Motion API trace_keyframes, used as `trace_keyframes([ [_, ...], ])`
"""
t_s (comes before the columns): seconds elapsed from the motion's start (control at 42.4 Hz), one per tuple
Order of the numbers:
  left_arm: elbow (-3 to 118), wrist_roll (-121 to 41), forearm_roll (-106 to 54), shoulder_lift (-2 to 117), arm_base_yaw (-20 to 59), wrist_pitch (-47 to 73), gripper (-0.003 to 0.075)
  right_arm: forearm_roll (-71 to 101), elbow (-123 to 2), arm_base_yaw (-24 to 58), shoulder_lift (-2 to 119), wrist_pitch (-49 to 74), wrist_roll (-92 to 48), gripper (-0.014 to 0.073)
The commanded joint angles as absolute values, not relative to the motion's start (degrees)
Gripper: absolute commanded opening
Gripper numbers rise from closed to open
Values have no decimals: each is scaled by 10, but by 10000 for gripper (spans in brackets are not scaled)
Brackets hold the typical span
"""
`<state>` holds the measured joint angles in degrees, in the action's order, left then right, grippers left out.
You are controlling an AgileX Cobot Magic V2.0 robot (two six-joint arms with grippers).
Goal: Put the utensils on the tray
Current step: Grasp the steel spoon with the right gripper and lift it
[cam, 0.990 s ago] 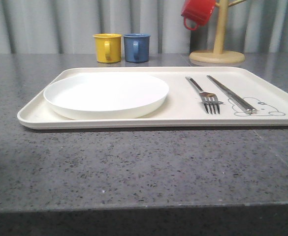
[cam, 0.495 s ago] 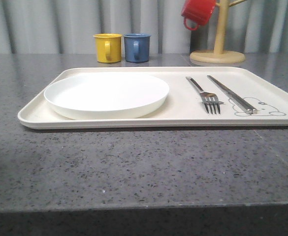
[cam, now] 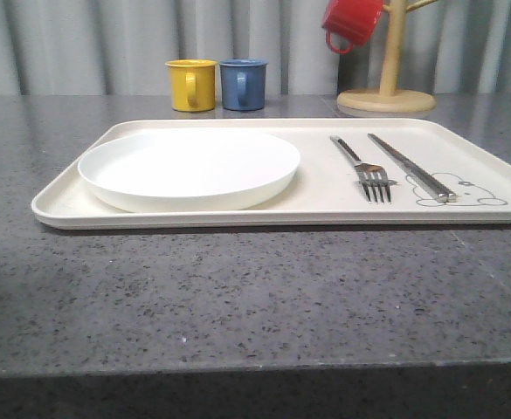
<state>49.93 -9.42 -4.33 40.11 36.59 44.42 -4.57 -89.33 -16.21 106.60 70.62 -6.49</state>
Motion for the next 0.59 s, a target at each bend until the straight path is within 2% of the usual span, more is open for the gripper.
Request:
trace_keyframes([
  [0.0,514,-87,-47,399,370,401,354,-58,-909,-166,1050,726,-72,236],
  [0.189,514,-87,-47,399,370,401,354,-58,-909,-166,1054,722,-72,230],
  [0.377,514,-87,-47,399,370,401,354,-58,-909,-166,1053,728,-72,27],
  [0.566,514,-87,-47,399,370,401,354,-35,-912,-164,1039,732,-72,6],
])
